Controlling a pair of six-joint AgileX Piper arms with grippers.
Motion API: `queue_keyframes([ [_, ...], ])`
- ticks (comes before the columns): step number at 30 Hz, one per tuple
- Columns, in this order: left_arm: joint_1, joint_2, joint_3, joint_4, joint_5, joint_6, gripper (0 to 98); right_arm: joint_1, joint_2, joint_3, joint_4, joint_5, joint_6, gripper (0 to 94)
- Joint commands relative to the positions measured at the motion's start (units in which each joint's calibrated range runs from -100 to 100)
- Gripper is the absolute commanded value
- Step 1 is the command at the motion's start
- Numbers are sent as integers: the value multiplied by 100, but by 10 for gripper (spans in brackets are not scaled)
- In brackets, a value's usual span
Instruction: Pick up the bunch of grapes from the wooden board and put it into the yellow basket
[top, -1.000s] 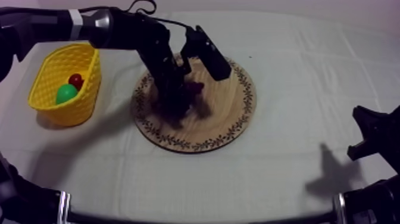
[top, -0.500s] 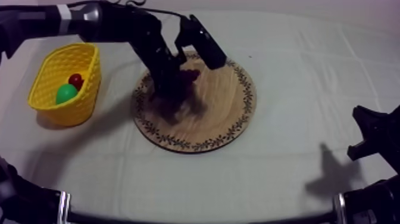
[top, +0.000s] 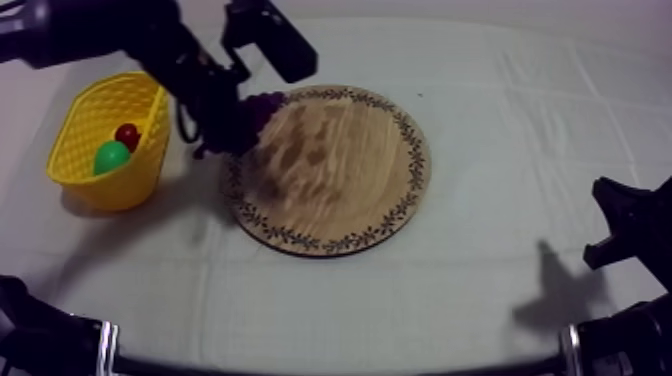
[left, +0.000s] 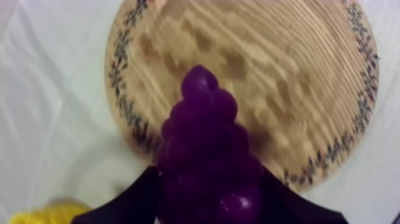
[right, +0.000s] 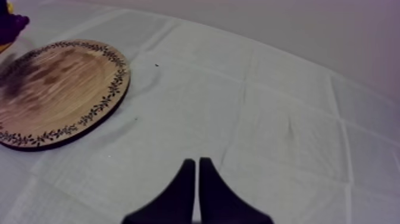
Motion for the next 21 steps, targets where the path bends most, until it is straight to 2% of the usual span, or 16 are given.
queue_keyframes([
  [1,-58,-764,351,-3,99,132,450,2,-1,-3,1,0,-1,4],
  [5,-265,-1369,481,-37,234,330,476,2,-1,-3,1,0,-1,4],
  [10,-645,-1738,371,-174,227,575,507,2,-1,-3,1,0,-1,4],
  [21,-1625,-1677,242,-592,-308,816,490,2,-1,-3,1,0,-1,4],
])
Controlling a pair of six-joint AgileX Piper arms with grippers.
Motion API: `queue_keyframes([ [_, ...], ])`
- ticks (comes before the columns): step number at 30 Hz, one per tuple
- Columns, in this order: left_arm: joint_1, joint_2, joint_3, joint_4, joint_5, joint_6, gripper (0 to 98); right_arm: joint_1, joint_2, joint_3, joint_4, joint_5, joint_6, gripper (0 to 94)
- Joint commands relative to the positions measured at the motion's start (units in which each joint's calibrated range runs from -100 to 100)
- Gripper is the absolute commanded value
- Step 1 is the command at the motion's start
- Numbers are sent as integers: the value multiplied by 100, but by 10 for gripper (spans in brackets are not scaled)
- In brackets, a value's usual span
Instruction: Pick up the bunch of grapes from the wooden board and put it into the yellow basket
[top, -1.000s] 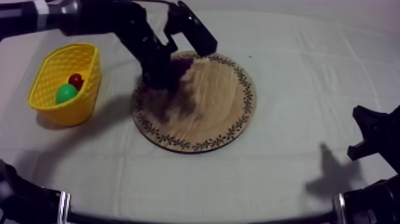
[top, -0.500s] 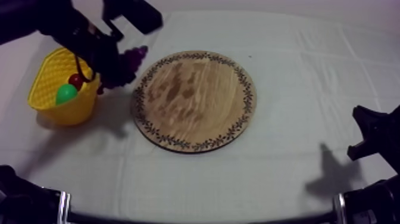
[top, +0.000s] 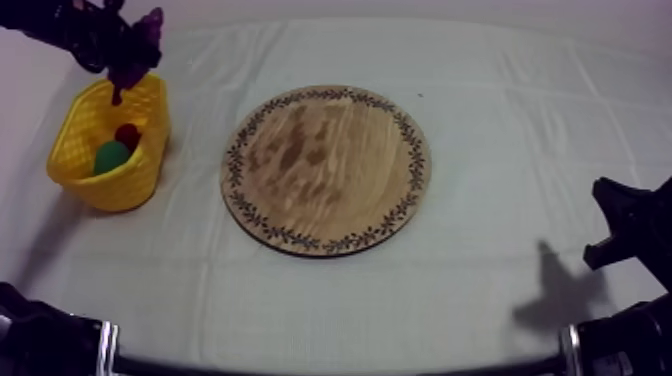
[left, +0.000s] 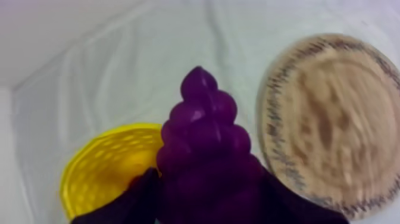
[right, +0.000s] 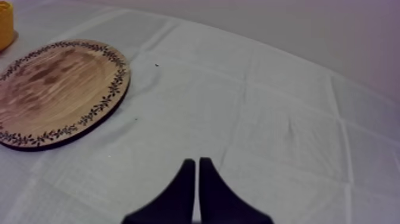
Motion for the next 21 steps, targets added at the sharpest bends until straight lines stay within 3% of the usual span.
queue_keyframes([
  [1,-266,104,24,-50,-137,20,487,2,-1,-3,1,0,-1,4],
  [21,-1032,1317,926,-314,-1015,203,439,2,-1,-3,1,0,-1,4],
])
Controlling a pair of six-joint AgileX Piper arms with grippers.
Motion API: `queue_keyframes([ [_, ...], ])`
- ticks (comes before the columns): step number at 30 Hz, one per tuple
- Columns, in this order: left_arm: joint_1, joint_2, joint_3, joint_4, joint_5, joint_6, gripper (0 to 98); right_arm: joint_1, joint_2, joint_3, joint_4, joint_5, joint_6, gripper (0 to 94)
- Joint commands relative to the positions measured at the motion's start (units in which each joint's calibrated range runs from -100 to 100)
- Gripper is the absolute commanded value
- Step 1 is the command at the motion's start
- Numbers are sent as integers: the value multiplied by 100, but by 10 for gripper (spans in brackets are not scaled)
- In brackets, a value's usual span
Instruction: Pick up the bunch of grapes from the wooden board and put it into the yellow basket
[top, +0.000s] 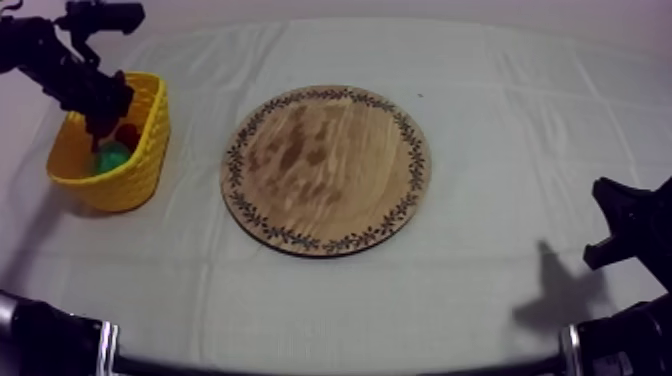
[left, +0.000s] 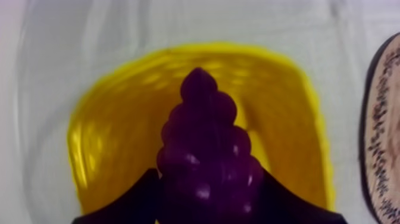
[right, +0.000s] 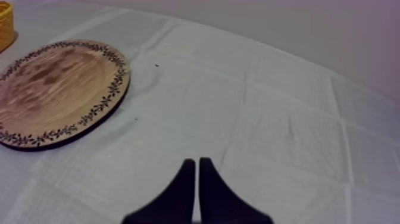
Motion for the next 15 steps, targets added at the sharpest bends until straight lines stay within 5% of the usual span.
queue_keyframes([
  [1,-67,55,126,-10,-39,-15,436,2,-1,-3,1,0,-1,4],
  [15,-277,215,353,-37,-208,-113,425,2,-1,-3,1,0,-1,4],
])
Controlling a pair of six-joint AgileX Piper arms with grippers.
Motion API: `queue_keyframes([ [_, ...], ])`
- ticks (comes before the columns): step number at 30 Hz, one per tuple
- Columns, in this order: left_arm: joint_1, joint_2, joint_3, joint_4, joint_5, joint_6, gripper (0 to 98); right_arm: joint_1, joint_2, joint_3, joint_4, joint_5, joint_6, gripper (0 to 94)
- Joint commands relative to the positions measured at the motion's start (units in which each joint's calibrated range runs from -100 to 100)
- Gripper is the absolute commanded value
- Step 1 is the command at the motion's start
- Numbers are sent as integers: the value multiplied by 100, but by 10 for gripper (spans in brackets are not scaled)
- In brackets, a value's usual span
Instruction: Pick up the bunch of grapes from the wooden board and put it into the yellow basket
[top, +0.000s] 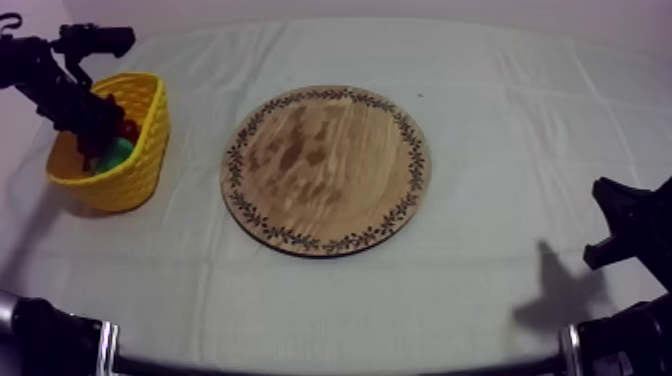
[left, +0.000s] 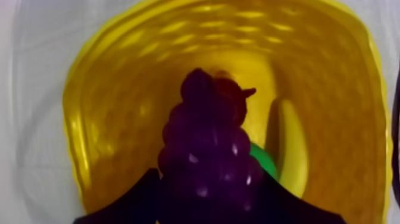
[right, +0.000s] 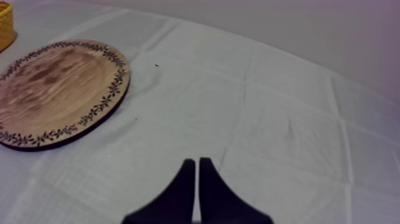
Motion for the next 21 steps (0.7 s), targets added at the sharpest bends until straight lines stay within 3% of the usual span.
queue_keyframes([
  [1,-8,1,19,2,-30,-22,430,2,-1,-3,1,0,-1,4],
  [5,0,-9,-22,2,-53,13,524,2,-1,-3,1,0,-1,4],
  [9,-9,5,-120,-2,0,122,803,2,-1,-3,1,0,-1,4],
  [11,-13,9,-172,-7,38,168,883,2,-1,-3,1,0,-1,4],
  [16,-16,19,-257,-19,65,236,946,2,-1,-3,1,0,-1,4],
  [21,-15,-7,-373,-17,64,300,924,2,-1,-3,1,0,-1,4],
])
